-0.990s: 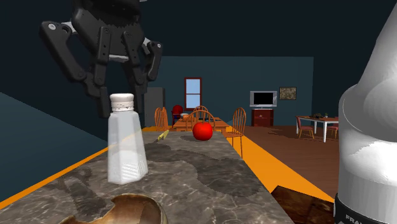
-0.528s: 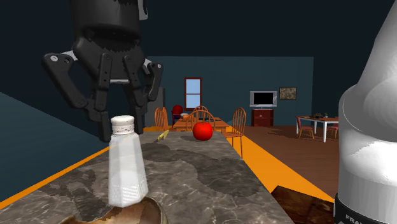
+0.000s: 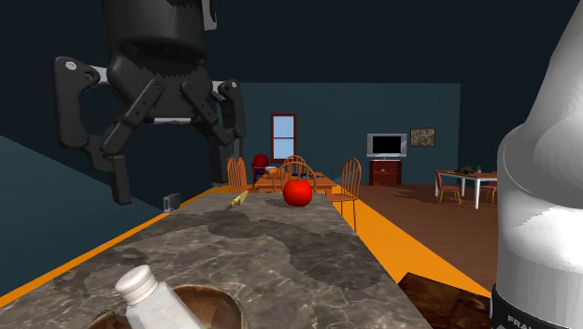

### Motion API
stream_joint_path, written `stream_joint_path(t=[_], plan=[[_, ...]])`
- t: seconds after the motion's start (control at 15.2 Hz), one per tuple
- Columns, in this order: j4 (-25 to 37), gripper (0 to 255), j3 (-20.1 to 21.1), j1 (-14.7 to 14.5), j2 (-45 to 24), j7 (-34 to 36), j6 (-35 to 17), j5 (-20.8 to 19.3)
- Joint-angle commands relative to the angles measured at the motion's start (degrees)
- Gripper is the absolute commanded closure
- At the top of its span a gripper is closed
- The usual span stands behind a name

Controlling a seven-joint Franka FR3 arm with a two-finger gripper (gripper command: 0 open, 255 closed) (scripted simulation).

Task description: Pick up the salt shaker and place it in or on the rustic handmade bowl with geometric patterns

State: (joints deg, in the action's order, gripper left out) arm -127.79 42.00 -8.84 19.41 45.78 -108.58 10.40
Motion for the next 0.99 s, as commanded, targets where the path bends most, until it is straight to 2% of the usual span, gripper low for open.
stream_joint_path(t=[0.0,0.13,0.4,0.92], plan=[[0.0,0,0.0,0.0,0.0,0.0,0.0,0.0],[0.0,0,0.0,0.0,0.0,0.0,0.0,0.0],[6.8,0,-1.1,0.2,0.7,0.0,7.4,-0.3],[6.8,0,-1.1,0.2,0.7,0.0,7.3,-0.3]])
